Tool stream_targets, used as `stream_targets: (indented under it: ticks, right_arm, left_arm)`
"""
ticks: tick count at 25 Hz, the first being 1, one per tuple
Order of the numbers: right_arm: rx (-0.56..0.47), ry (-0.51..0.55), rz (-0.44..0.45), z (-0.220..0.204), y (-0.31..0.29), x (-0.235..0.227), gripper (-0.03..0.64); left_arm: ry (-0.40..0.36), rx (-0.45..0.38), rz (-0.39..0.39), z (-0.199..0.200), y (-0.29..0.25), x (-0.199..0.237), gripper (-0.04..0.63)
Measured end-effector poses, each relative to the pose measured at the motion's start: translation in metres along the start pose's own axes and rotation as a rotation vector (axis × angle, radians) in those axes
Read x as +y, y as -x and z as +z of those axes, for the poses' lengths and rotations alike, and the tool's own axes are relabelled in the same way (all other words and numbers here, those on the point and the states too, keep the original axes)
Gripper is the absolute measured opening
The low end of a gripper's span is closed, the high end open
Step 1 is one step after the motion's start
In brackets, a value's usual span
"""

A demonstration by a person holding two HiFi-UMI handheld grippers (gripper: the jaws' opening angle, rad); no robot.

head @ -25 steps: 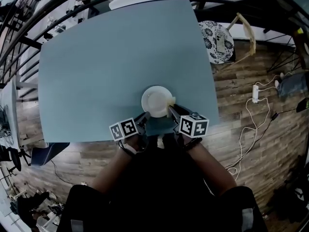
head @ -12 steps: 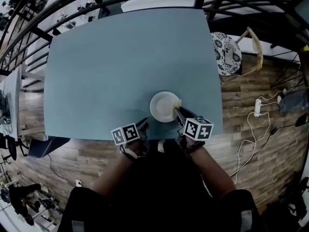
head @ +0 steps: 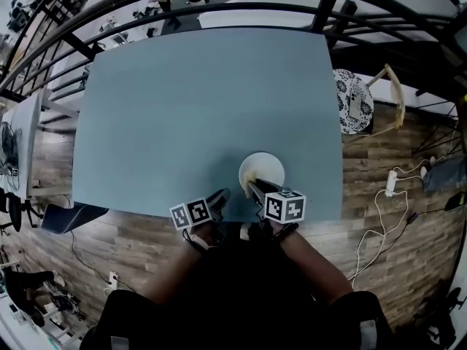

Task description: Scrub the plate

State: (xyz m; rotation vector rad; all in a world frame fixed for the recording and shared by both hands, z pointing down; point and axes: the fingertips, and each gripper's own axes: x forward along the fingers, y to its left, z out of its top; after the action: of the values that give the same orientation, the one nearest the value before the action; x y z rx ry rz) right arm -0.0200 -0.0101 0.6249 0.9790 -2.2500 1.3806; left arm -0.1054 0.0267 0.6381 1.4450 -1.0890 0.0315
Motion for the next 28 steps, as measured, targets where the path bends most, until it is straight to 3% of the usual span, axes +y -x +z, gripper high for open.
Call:
stream_targets:
  ticks: [4, 10, 18, 23, 28]
  right_arm:
    - [0.000, -0.021, -0.022, -0.004, 0.003, -0.005, 0.104]
    - [-0.083, -0.088, -0.093, 0.010, 0.031, -0.038, 0.104]
    - [-0.223, -0.168, -0.162, 0.035, 0.081, -0.076, 0.104]
    - [-0.270, -0.184, -0.124, 0.050, 0.098, -0.064, 0.104]
    - [-0.297, -0.072, -0.081, 0.069, 0.111, -0.022, 0.104]
  left_arm:
    - [-0.006, 0.016, -0.003, 0.001, -0.001, 0.000, 0.091]
    - [-0.059, 0.065, -0.020, -0.002, -0.014, -0.016, 0.091]
    - [-0.226, 0.100, -0.024, 0.000, -0.029, -0.048, 0.091]
    - [-0.234, 0.021, -0.044, 0.027, -0.013, -0.062, 0.091]
    - [-0.327, -0.085, -0.053, 0.062, 0.020, -0.074, 0.091]
